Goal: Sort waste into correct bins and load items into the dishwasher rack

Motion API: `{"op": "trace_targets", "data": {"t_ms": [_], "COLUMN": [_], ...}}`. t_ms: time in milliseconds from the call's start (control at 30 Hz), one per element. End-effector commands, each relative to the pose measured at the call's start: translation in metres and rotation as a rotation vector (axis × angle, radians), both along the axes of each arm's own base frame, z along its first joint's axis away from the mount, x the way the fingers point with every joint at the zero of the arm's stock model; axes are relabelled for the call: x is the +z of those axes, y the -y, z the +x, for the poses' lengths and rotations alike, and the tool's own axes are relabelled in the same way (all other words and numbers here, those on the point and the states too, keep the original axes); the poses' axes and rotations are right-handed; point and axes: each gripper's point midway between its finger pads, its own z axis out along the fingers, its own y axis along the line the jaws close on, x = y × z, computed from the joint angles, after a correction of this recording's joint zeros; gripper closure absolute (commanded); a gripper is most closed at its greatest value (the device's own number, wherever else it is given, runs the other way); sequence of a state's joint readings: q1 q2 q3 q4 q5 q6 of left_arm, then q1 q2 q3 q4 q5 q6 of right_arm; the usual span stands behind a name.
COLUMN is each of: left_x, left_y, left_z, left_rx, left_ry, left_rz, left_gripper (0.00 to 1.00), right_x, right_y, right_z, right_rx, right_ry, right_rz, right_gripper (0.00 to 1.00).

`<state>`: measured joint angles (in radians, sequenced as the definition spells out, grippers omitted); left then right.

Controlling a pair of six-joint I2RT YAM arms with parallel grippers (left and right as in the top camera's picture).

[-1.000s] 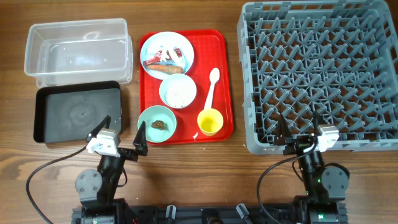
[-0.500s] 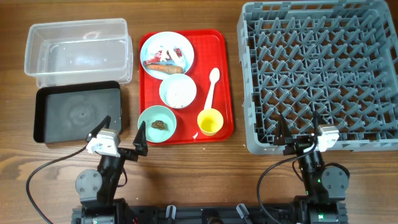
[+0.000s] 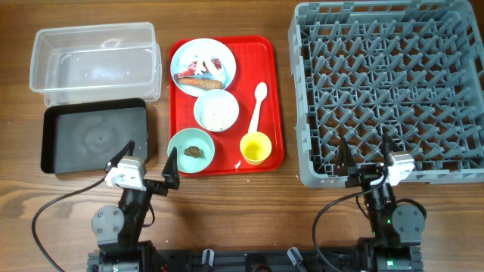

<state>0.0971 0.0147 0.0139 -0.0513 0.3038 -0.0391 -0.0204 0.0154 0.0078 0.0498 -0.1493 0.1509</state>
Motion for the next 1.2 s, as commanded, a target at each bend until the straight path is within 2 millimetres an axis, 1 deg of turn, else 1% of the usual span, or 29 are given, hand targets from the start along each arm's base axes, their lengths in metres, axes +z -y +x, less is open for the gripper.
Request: {"op": "trace_targets", "data": {"t_ms": [0, 100, 267, 500, 667, 800, 933, 1067, 1133, 1167], "left_x": [0.001, 0.004, 0.016, 0.049, 0.065, 0.078, 0.090, 0.108, 0.119, 0.127], "left_y": [0.001, 0.001, 0.000, 0.000, 0.000, -0.002, -0.003, -0.002, 0.002, 0.006], "left_z": [0.000, 0.000, -0.001, -0.004, 0.003, 0.021, 0.042, 0.070, 0.088, 0.099], "left_rx": [0.000, 0.000, 0.003, 0.004, 0.005, 0.008, 0.008, 0.001, -0.016, -0.029], "left_ry": [0.014, 0.020, 0.036, 0.075, 0.036, -0.040, -0.137, -0.269, -0.331, -0.364], "left_rz": [-0.001, -0.005, -0.063, -0.071, -0.074, -0.080, -0.089, -0.093, -0.090, -0.085], "left_gripper": [0.00, 0.00, 0.00, 0.00, 0.00, 0.00, 0.00, 0.00, 0.00, 0.00], "right_x": [0.006, 0.012, 0.028, 0.055, 0.074, 0.092, 0.103, 0.109, 0.111, 0.111], "right_y": [-0.004, -0.004, -0.004, -0.004, -0.004, -0.004, -0.004, -0.004, -0.004, -0.004], "right_z": [-0.002, -0.002, -0.006, -0.008, -0.004, 0.005, 0.016, 0.027, 0.031, 0.033], "right_rx": [0.021, 0.022, 0.021, 0.013, 0.014, 0.015, 0.020, 0.028, 0.032, 0.035], "right_ry": [0.028, 0.041, 0.074, 0.112, 0.089, 0.056, -0.021, -0.125, -0.185, -0.225], "right_rz": [-0.022, -0.022, -0.024, -0.106, -0.114, -0.142, -0.152, -0.149, -0.148, -0.147], "right_gripper": [0.00, 0.00, 0.00, 0.00, 0.00, 0.00, 0.00, 0.00, 0.00, 0.00]}}
